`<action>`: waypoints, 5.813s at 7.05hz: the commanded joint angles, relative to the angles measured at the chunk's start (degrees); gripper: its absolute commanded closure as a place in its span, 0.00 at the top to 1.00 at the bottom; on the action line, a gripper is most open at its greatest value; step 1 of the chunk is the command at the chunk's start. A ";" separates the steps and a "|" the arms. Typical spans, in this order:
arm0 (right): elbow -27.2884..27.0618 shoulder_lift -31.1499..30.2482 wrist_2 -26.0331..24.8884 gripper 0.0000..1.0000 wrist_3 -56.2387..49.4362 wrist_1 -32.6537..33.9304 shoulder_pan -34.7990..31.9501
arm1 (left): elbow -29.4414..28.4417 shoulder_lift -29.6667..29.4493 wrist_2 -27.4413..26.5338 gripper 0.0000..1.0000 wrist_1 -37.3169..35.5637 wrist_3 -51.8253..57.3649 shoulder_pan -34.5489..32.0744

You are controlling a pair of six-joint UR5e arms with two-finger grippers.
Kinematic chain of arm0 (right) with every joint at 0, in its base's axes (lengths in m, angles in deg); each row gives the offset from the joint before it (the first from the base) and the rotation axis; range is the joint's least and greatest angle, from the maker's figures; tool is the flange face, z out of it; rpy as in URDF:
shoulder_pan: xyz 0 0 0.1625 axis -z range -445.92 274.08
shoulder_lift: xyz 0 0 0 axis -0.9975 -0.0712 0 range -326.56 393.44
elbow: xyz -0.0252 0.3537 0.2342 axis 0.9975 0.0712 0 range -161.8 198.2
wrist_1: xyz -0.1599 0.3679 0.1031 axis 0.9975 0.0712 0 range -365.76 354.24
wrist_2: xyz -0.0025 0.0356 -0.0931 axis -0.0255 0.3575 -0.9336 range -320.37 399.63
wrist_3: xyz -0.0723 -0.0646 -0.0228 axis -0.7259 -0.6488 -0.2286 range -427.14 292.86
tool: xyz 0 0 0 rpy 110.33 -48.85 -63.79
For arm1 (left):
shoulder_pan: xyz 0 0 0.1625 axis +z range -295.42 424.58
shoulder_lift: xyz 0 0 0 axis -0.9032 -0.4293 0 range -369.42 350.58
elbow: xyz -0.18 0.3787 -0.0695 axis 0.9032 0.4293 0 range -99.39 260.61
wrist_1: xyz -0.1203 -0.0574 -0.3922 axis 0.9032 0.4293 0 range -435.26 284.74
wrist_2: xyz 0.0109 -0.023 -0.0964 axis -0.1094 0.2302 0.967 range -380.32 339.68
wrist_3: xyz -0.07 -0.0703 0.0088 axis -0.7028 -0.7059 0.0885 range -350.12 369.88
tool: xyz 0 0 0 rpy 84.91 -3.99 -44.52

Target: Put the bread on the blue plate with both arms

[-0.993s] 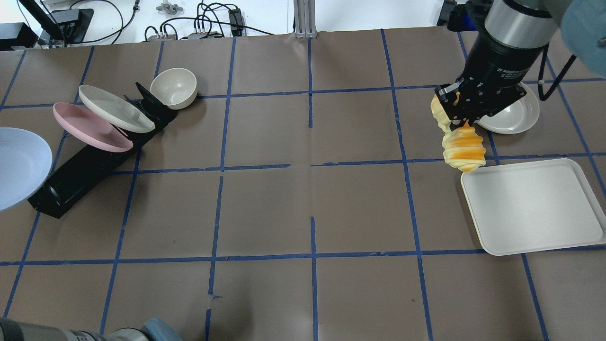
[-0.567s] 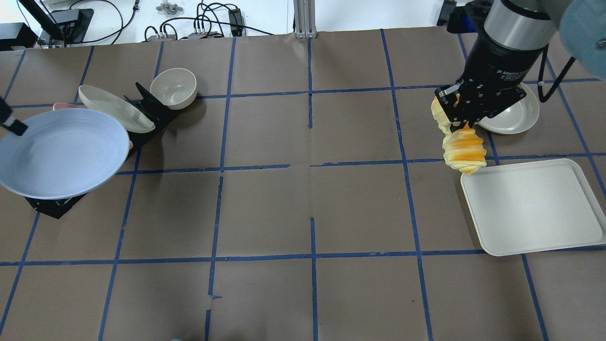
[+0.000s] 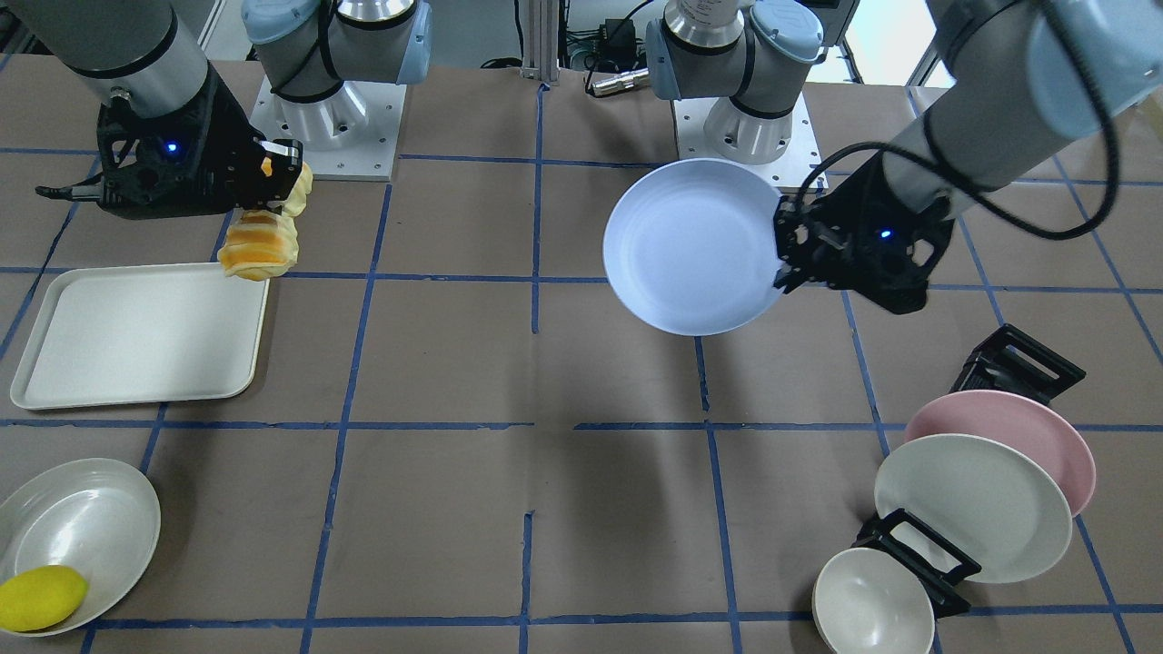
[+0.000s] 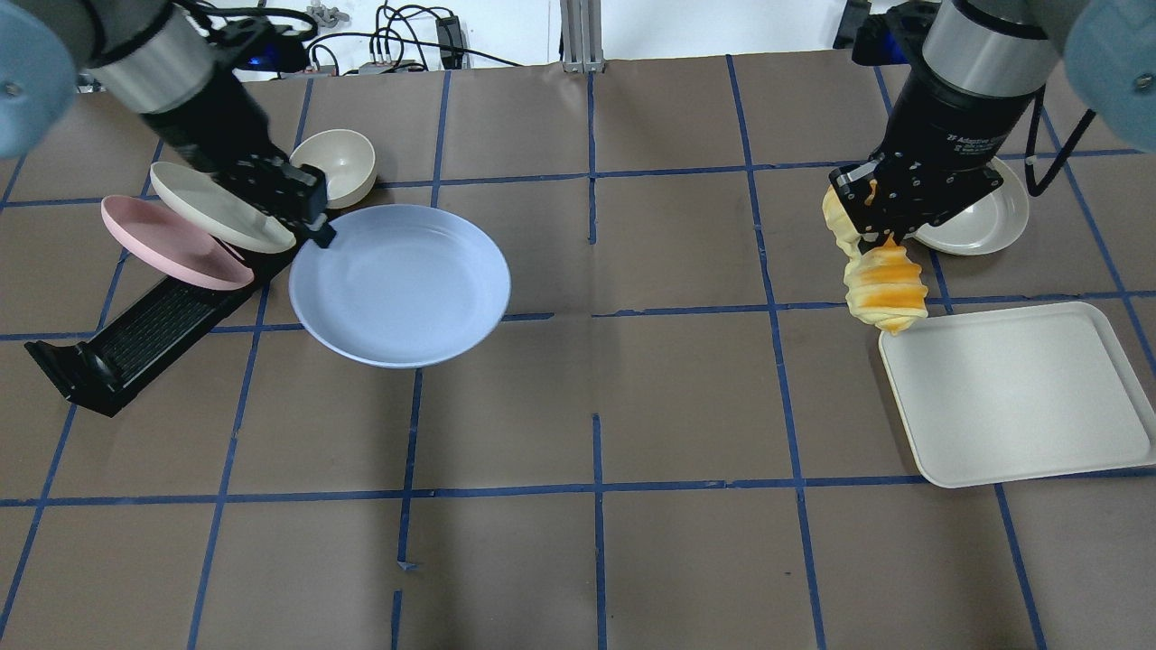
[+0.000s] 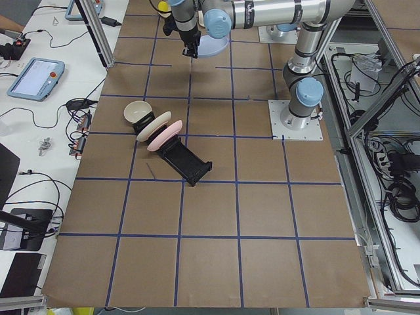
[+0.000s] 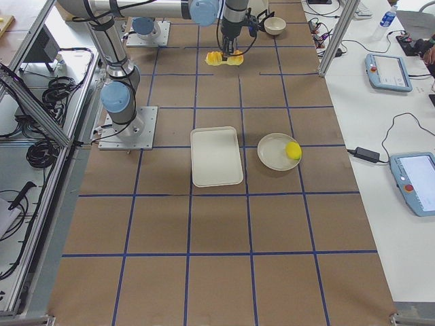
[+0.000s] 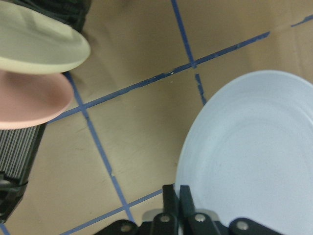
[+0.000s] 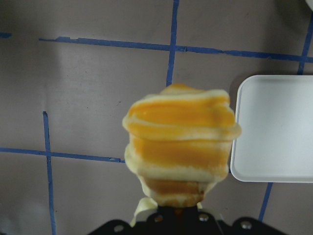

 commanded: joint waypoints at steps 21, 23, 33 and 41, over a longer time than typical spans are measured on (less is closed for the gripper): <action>-11.25 14.22 5.89 0.02 24.32 33.20 -15.43 | -1.55 8.69 -15.29 1.00 2.61 -27.95 -6.39; -11.26 18.18 5.89 0.02 27.75 38.12 -19.04 | -1.10 8.79 -14.84 1.00 1.03 -28.05 -6.31; -11.43 23.12 5.80 0.54 28.65 41.40 -21.60 | -0.83 8.00 -13.17 1.00 -0.30 -30.60 -6.31; -10.04 19.80 5.63 0.99 30.33 42.36 -19.59 | -1.97 8.00 -13.17 1.00 -0.65 -30.60 -6.31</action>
